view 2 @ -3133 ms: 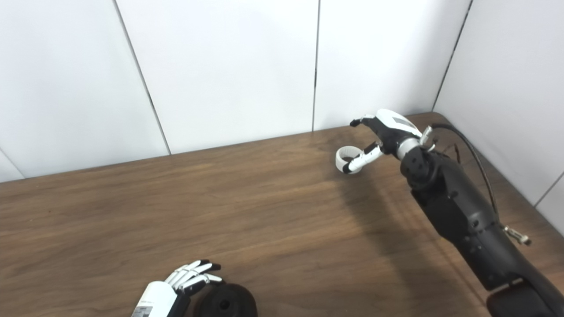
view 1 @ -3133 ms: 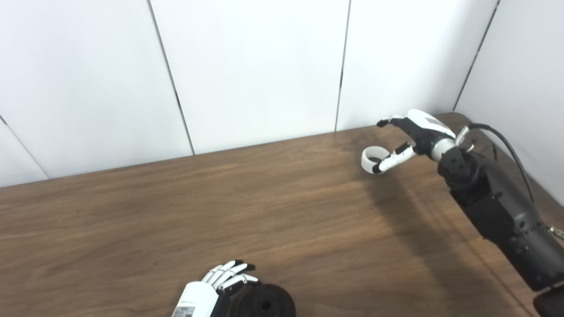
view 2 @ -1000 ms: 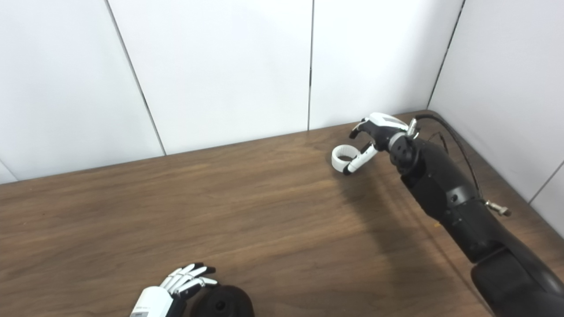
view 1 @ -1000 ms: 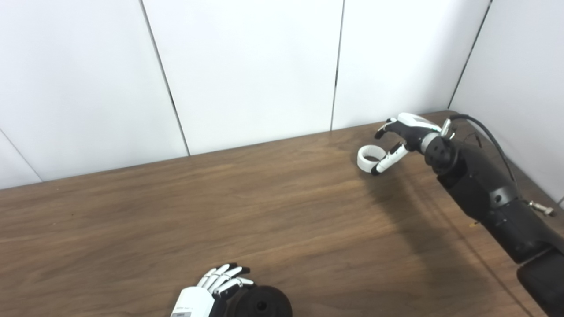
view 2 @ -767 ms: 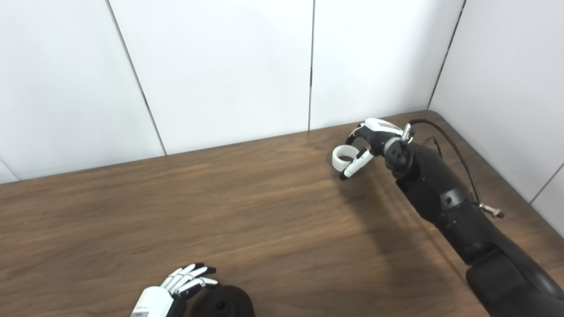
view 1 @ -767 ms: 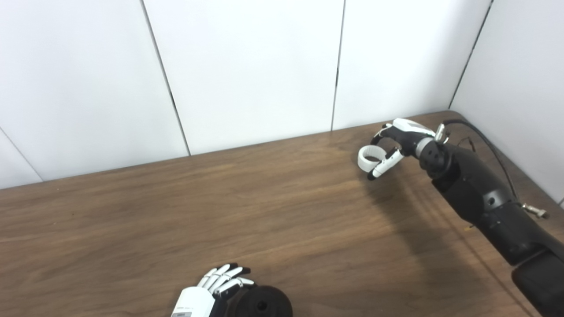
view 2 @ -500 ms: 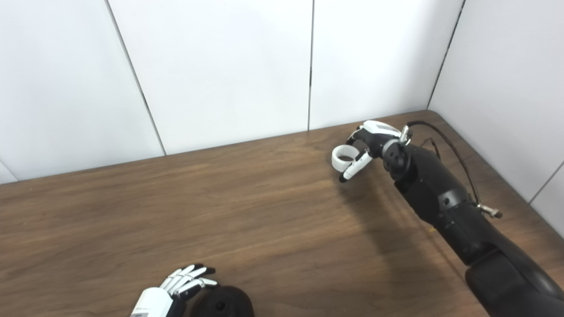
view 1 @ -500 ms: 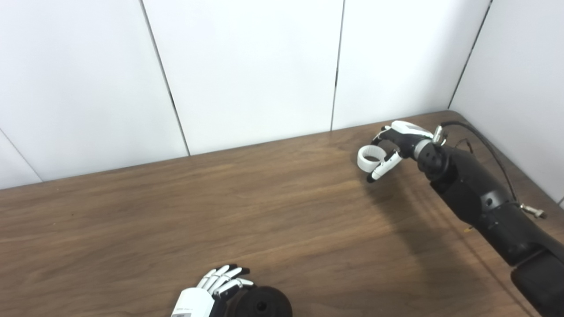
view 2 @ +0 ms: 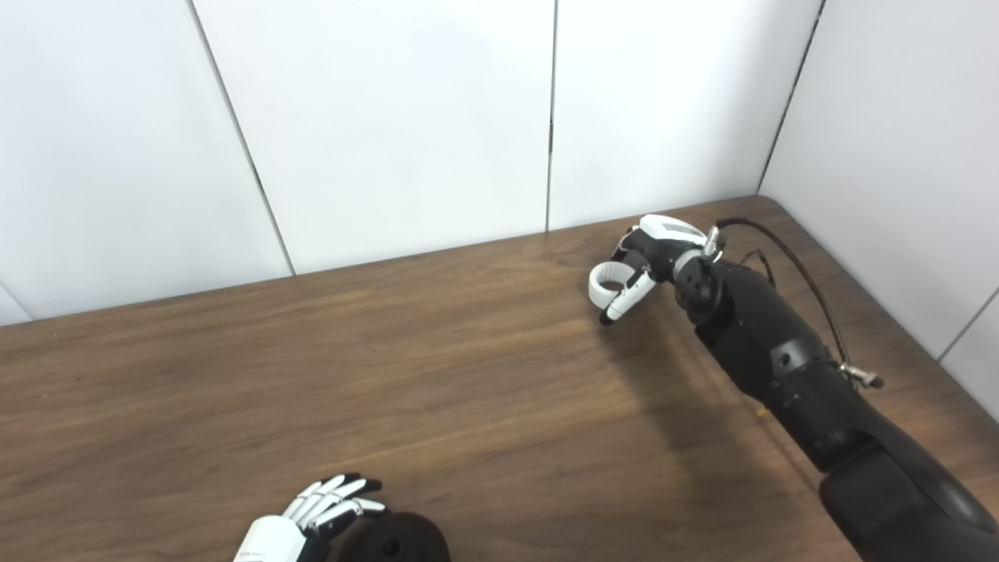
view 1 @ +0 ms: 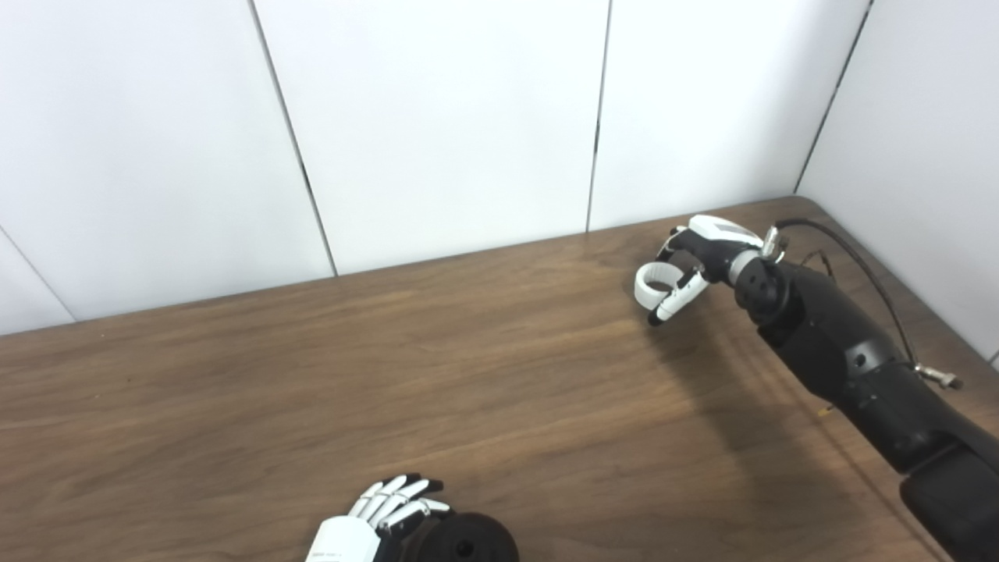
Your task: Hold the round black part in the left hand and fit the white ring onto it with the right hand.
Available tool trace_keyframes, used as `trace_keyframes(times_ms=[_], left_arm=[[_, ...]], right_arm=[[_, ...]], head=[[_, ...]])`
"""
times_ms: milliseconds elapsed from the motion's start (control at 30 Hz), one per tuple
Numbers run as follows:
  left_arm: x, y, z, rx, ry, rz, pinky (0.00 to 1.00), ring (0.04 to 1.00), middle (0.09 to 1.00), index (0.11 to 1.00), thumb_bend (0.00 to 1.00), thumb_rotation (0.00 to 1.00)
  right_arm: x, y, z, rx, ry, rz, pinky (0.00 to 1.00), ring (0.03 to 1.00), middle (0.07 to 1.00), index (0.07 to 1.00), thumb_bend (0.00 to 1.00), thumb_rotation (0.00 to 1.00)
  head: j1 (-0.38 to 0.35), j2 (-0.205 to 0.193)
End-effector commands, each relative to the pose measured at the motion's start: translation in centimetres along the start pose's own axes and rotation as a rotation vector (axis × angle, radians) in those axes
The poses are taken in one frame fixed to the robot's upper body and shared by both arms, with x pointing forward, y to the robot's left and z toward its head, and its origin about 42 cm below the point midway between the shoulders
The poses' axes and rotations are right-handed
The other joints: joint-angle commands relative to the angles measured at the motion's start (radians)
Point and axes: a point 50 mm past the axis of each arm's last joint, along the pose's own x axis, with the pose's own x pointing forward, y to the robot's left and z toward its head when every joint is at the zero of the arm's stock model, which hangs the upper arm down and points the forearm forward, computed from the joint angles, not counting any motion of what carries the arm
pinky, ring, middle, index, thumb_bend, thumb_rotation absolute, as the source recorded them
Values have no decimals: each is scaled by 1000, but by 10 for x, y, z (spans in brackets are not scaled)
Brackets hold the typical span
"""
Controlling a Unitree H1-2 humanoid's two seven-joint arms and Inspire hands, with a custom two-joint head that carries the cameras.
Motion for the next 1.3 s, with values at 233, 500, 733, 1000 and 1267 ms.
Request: trace_keyframes(times_ms=[233,500,733,1000,1267], left_arm=[[-19,-12,-7,21,51,-109,891,892,834,583,845,190],[-18,-11,-6,24,48,-105,884,887,830,581,847,190],[-18,-10,-5,22,49,-108,879,883,828,578,853,181],[-17,-9,-3,20,48,-106,885,886,830,578,857,177],[-17,-9,0,22,48,-105,880,883,829,578,856,170]], right_arm=[[-1,-39,11,-10,-64,-114,989,1000,948,638,920,264],[-2,-39,11,-9,-73,-108,992,1000,937,600,875,228],[-2,-37,8,-31,-100,-117,947,971,870,485,529,140],[-3,-35,5,-55,-93,-108,959,950,837,484,525,138],[-22,-42,17,-82,-170,-115,989,968,842,483,526,139]], head=[[-1,3],[1,6],[1,11],[2,17],[16,38]])
